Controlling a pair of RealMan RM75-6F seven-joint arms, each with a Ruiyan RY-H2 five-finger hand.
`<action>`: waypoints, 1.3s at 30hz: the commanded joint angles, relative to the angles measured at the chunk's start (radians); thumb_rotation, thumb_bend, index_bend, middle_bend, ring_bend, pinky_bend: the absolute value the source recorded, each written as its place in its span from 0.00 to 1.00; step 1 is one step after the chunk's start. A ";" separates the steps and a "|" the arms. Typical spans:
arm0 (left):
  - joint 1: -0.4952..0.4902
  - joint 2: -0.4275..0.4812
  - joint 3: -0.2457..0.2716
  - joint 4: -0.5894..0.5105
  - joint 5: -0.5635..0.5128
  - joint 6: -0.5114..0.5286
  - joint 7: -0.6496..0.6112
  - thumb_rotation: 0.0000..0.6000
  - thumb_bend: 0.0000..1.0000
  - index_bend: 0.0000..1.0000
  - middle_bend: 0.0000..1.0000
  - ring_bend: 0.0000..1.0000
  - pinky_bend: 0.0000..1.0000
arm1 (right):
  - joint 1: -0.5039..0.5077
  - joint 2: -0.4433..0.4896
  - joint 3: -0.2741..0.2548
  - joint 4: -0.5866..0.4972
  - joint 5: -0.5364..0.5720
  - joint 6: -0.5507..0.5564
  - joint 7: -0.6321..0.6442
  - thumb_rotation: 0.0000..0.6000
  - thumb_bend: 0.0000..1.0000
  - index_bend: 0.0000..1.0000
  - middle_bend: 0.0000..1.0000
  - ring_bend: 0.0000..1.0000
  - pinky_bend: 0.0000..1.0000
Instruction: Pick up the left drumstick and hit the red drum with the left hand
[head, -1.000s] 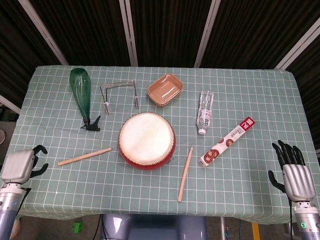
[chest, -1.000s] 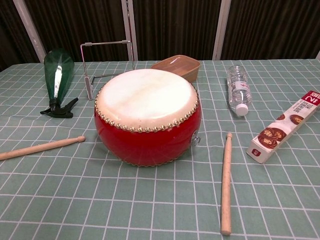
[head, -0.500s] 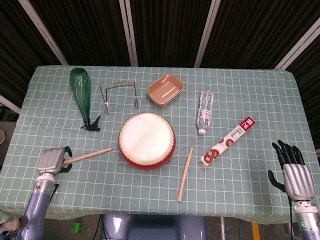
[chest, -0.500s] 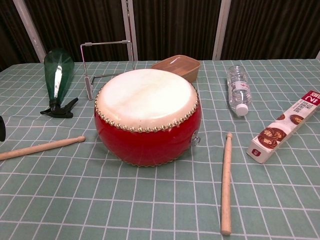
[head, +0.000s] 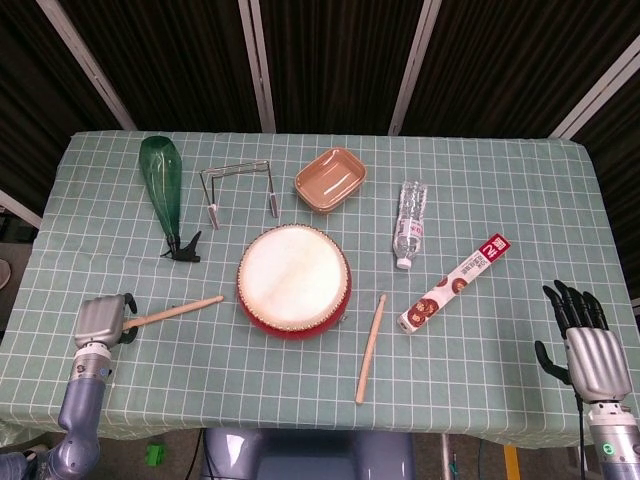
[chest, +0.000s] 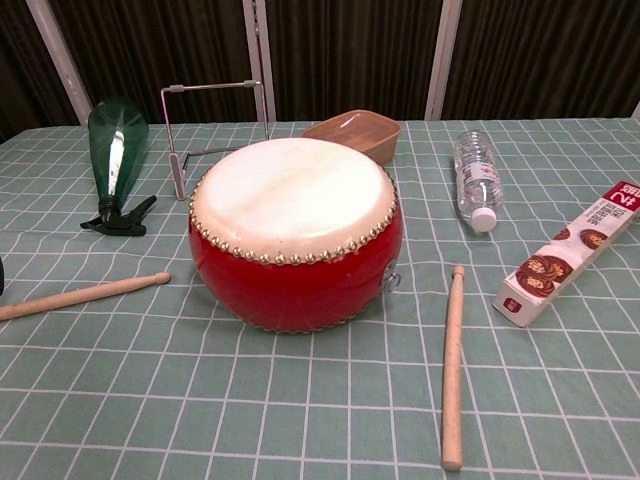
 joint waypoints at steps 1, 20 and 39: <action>-0.009 -0.017 0.007 0.018 -0.008 -0.010 -0.004 1.00 0.31 0.45 1.00 1.00 0.98 | 0.000 -0.001 0.001 0.001 0.001 0.000 0.002 1.00 0.44 0.00 0.00 0.00 0.04; -0.029 -0.053 0.024 0.069 -0.028 -0.014 -0.019 1.00 0.32 0.49 1.00 1.00 0.98 | -0.001 0.000 0.002 0.001 0.000 0.005 0.010 1.00 0.44 0.00 0.00 0.00 0.04; -0.003 0.133 0.060 -0.231 0.272 0.143 -0.045 1.00 0.45 0.71 1.00 1.00 0.98 | -0.004 0.003 0.000 -0.003 -0.003 0.008 0.024 1.00 0.44 0.00 0.00 0.00 0.04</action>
